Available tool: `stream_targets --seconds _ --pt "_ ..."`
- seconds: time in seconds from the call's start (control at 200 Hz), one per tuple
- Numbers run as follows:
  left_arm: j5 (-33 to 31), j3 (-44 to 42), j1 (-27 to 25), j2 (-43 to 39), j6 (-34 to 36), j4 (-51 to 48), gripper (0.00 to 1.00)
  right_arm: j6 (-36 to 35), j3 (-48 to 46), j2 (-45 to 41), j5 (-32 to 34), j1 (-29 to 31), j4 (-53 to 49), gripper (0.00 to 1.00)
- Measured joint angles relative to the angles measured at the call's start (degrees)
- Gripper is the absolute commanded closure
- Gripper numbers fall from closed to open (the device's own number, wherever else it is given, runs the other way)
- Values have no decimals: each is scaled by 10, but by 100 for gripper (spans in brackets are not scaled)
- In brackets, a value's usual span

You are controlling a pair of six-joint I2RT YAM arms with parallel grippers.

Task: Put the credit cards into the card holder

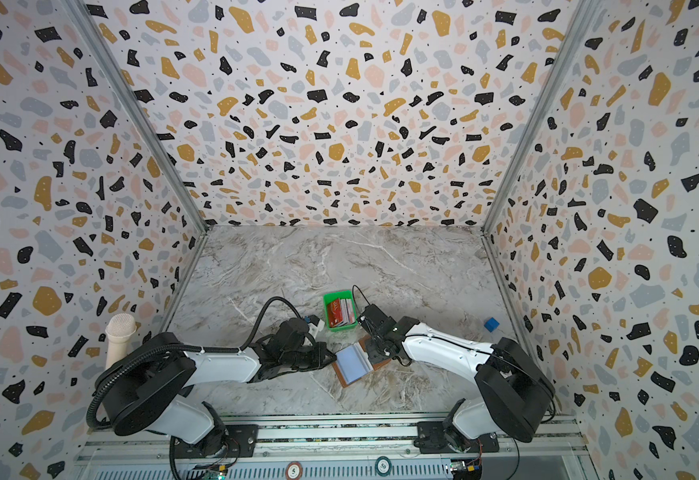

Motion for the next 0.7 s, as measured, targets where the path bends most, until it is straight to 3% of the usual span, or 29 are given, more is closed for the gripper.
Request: stream_targets --seconds 0.085,0.31,0.476,0.701 --pt "2 0 0 5 0 3 100 -2 0 -2 12 -1 0 100" --pt "3 0 -1 22 0 19 100 -14 1 -56 2 -3 2 100" --pt "4 0 -1 35 0 39 100 -20 7 -106 -70 -3 18 100" --pt "5 0 0 51 -2 68 100 -16 9 -85 -204 16 75 100"
